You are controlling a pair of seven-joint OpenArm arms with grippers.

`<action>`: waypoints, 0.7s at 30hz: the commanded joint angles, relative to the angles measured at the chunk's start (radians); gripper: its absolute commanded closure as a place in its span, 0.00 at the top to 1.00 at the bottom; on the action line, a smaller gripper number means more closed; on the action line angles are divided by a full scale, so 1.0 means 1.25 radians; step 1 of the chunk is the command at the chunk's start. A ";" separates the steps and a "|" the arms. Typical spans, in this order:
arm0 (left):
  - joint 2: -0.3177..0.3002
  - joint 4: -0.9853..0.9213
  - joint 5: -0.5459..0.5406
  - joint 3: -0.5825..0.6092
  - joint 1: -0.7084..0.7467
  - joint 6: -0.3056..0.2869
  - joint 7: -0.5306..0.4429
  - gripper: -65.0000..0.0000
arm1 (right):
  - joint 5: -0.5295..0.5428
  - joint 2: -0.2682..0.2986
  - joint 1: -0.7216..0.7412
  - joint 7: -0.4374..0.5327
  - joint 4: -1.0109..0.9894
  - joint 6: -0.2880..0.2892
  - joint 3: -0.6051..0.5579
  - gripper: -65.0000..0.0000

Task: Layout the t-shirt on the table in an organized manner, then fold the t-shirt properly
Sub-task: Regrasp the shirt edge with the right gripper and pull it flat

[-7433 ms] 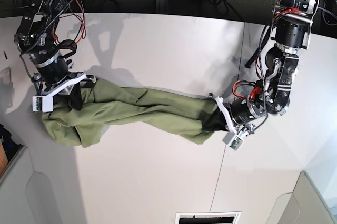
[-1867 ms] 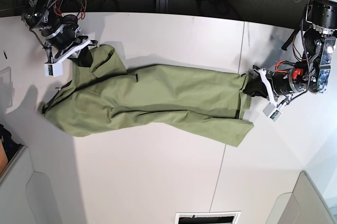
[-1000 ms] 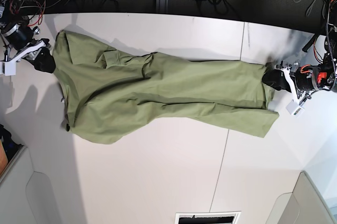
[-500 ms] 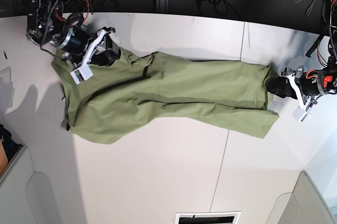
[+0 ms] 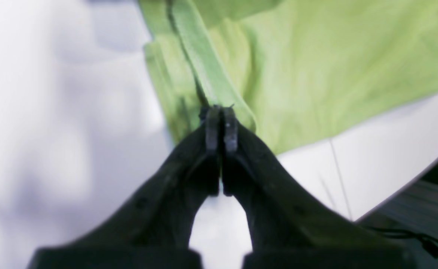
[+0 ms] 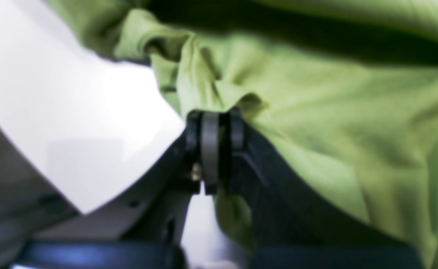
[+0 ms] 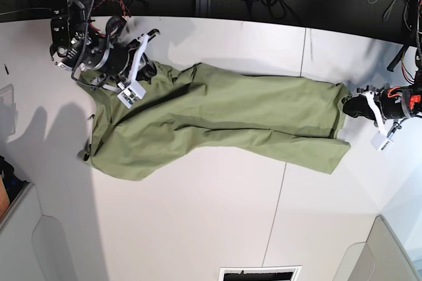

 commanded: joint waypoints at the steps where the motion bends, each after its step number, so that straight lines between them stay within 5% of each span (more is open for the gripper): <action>1: -0.033 0.011 -0.040 -0.009 -0.013 -0.004 0.004 0.00 | 0.015 0.027 -0.018 -0.002 0.043 0.001 0.012 0.00; 13: -0.061 0.012 -0.211 -0.009 0.005 -0.004 0.117 0.00 | 0.043 0.092 -0.201 -0.009 0.215 0.001 0.083 0.01; 15: -0.061 0.012 -0.217 -0.009 0.007 -0.004 0.103 0.12 | 0.046 0.092 -0.213 -0.005 0.215 0.000 0.087 0.30; 17: -0.061 0.012 -0.205 -0.009 0.004 -0.004 0.072 0.28 | 0.060 0.092 -0.210 0.004 0.215 0.001 0.087 0.49; 21: -0.054 0.012 -0.116 -0.009 -0.032 -0.004 -0.004 0.43 | 0.098 0.091 -0.172 0.046 0.226 -0.015 0.087 0.51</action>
